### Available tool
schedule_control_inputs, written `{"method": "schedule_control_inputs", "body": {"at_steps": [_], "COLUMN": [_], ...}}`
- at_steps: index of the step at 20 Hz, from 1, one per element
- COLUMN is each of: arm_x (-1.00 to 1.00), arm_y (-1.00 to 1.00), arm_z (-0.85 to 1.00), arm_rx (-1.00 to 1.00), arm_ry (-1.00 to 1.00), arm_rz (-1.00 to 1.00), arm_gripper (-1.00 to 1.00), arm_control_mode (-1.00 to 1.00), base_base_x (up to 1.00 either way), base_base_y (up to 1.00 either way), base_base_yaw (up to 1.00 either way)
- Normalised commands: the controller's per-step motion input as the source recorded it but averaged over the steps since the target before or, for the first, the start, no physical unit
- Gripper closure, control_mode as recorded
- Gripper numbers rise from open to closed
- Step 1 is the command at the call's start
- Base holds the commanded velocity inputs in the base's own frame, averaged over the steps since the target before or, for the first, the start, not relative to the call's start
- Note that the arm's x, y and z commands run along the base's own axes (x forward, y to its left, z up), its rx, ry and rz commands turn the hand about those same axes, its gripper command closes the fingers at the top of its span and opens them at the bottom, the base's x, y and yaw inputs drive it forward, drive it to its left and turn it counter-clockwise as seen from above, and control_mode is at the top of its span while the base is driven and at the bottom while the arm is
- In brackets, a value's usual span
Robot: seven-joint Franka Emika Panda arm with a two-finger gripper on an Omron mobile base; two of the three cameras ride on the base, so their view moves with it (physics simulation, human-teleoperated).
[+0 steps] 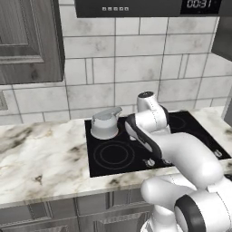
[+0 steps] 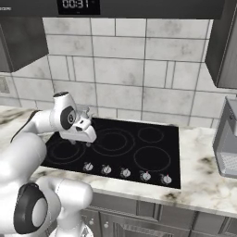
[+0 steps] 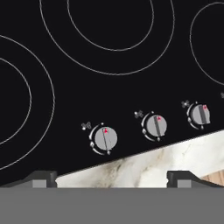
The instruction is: The kettle is done boiling. Turn off the stove, then wait for 300 timesteps before moving the kettle to the dining table.
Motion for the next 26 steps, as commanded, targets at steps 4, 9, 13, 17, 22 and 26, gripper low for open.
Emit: {"method": "schedule_control_inputs", "body": {"at_steps": [4,9,13,17,22,26], "arm_x": [0.02,0.04,0.09,0.20,0.26,0.24], "arm_y": [0.30,0.33,0.33,0.29,0.22,0.10], "arm_z": [0.07,0.11,0.12,0.06,0.01,0.02], "arm_rx": [-0.04,-0.04,-0.05,-0.03,-0.01,0.00], "arm_ry": [0.00,0.00,0.00,-0.03,-0.07,-0.12], "arm_rz": [0.03,0.05,0.06,0.08,0.08,0.10], "arm_gripper": [-1.00,-1.00,-1.00,-1.00,-1.00,-1.00], "arm_control_mode": [-1.00,-1.00,-1.00,-1.00,-1.00,-1.00], "base_base_x": [0.00,0.00,0.00,0.00,0.00,0.00], "base_base_y": [0.00,0.00,0.00,0.00,0.00,0.00], "base_base_yaw": [0.00,0.00,0.00,0.00,0.00,0.00]}}
